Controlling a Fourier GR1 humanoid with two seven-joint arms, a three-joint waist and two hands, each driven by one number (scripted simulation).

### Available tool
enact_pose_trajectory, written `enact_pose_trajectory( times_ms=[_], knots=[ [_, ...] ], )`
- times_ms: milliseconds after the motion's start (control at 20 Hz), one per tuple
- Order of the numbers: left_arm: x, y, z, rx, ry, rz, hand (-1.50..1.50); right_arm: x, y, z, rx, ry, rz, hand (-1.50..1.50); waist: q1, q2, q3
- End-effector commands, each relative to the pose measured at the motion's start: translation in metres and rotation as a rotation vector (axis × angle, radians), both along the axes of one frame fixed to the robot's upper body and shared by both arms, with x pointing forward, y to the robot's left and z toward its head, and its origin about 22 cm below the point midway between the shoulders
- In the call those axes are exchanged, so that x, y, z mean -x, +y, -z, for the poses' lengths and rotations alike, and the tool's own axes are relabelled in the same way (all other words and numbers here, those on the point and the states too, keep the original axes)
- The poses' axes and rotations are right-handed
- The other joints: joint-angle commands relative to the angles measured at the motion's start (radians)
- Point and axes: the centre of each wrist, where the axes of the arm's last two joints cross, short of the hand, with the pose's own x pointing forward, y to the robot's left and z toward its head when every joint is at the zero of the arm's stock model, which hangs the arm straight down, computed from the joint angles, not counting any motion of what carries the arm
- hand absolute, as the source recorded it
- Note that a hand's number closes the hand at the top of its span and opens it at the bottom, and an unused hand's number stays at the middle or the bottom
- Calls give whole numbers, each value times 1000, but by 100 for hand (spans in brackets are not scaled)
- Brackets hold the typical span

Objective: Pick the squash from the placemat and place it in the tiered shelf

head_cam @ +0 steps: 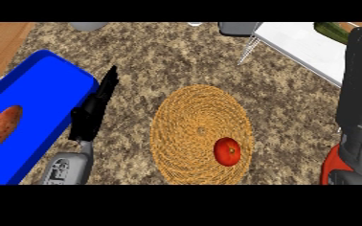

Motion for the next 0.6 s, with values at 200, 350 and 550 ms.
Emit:
enact_pose_trajectory(
  times_ms=[200,350,550],
  knots=[
    [-2,15,2,-1,1,-7,0,22,1,-32,-58,-155,-35,-150,-3,-1,0],
    [4,-5,-7,12,6,4,0,38,-10,-60,-66,-341,-42,-150,-2,-5,1],
    [1,-11,2,-5,-4,-11,0,62,7,-95,-58,-482,25,-150,-4,-4,-1]
  ],
)
